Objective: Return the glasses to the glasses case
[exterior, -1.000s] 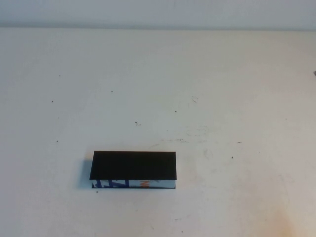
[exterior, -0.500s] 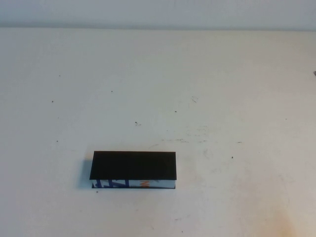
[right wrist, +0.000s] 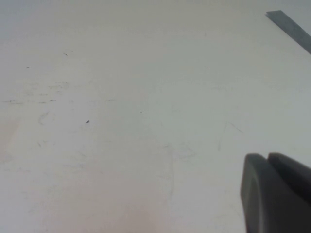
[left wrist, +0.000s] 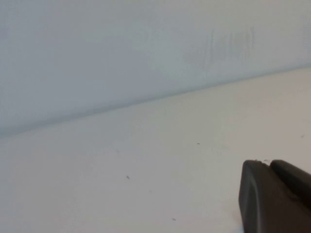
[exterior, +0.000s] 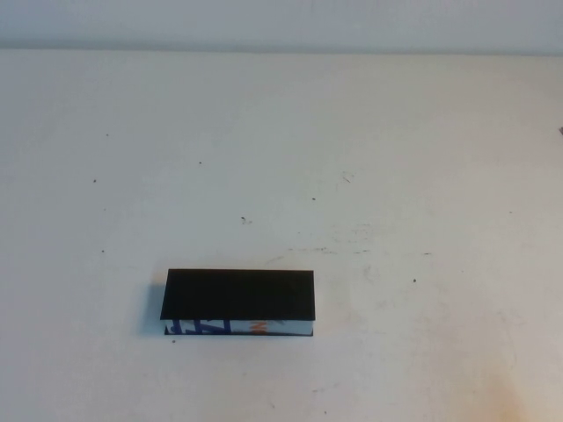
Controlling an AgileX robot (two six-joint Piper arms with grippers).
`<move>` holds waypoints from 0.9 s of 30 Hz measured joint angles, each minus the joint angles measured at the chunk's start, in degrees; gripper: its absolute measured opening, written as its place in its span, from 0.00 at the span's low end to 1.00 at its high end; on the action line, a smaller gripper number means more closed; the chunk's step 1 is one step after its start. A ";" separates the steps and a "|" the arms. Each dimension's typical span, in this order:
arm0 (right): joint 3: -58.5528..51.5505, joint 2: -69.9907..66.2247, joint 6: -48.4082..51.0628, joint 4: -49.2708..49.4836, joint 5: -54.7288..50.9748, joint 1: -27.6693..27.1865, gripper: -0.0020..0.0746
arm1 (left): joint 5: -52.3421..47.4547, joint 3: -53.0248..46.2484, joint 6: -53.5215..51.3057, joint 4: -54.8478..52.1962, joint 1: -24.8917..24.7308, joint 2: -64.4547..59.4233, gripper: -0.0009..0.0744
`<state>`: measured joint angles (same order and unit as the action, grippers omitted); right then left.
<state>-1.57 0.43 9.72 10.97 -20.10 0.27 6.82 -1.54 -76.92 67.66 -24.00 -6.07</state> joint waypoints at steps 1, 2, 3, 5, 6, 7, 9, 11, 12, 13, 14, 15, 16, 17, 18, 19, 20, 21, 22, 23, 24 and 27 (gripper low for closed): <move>0.00 0.00 0.00 0.00 0.00 0.00 0.01 | -0.83 0.00 2.59 -7.63 0.39 0.00 0.01; 0.00 0.00 0.00 0.00 0.00 0.00 0.01 | -1.72 0.00 7.80 -13.23 1.19 0.00 0.01; 0.00 0.00 0.00 0.00 0.00 0.00 0.01 | -2.27 0.00 14.72 -19.81 2.54 0.00 0.01; 0.00 0.00 0.00 0.00 -0.05 -0.04 0.01 | -3.48 0.00 27.39 -32.91 6.30 0.52 0.01; 0.00 0.00 0.00 0.00 -0.05 -0.04 0.01 | -4.76 0.00 34.12 -39.25 8.83 1.14 0.01; 0.00 0.00 0.00 0.00 -0.05 -0.04 0.01 | -6.48 0.00 40.71 -44.98 11.42 2.05 0.01; 0.00 0.00 0.00 0.13 -0.05 -0.04 0.01 | -11.04 0.00 51.12 -53.35 15.68 4.59 0.01; 0.00 0.00 0.00 0.13 -0.05 -0.04 0.01 | -15.42 0.00 58.53 -58.71 19.21 6.15 0.01; 0.00 0.00 0.00 0.13 -0.05 -0.04 0.01 | -17.94 0.00 60.49 -60.41 20.41 6.40 0.01; 0.00 0.10 0.00 0.24 -0.05 -0.04 0.01 | -19.85 0.00 61.83 -61.47 21.28 6.53 0.01; 0.00 0.10 0.00 0.24 -0.05 -0.04 0.01 | -21.28 0.00 62.48 -61.98 21.79 6.53 0.01; 0.00 0.10 0.00 0.24 -0.05 -0.04 0.01 | -23.02 0.00 63.01 -62.61 22.10 6.53 0.01; 0.00 0.10 0.00 0.24 -0.05 -0.04 0.01 | -24.60 0.00 63.40 -62.85 22.32 6.53 0.01; 0.00 0.10 0.00 0.24 -0.05 -0.04 0.01 | -26.13 0.00 63.56 -62.98 22.37 6.53 0.01; 0.00 0.10 0.00 0.24 -0.05 -0.04 0.01 | -26.95 0.00 63.70 -63.11 22.37 6.53 0.01; 0.00 0.10 0.00 0.24 -0.05 -0.04 0.01 | -27.27 0.00 63.94 -63.18 22.37 6.53 0.01; 0.00 0.10 0.00 0.24 -0.05 -0.04 0.01 | -27.38 0.00 63.94 -63.18 22.37 6.53 0.01; 0.00 0.10 0.00 0.24 -0.05 -0.04 0.01 | -27.48 0.00 64.08 -63.18 22.37 6.53 0.01; 0.00 0.10 0.00 0.24 -0.05 -0.04 0.01 | -27.47 0.00 64.18 -63.18 22.37 6.53 0.01; 0.00 0.10 0.00 0.24 -0.05 -0.04 0.01 | -27.50 0.00 64.18 -63.18 22.37 6.64 0.01; 0.00 0.10 0.00 0.24 -0.05 -0.04 0.01 | -27.50 0.00 64.30 -63.25 22.37 6.64 0.01; 0.00 0.10 0.00 0.24 -0.05 -0.04 0.01 | -27.50 0.00 64.52 -63.25 22.37 6.64 0.01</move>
<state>-1.57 0.53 9.72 11.21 -20.15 0.23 -20.68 -1.54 -12.39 4.41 -1.63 0.56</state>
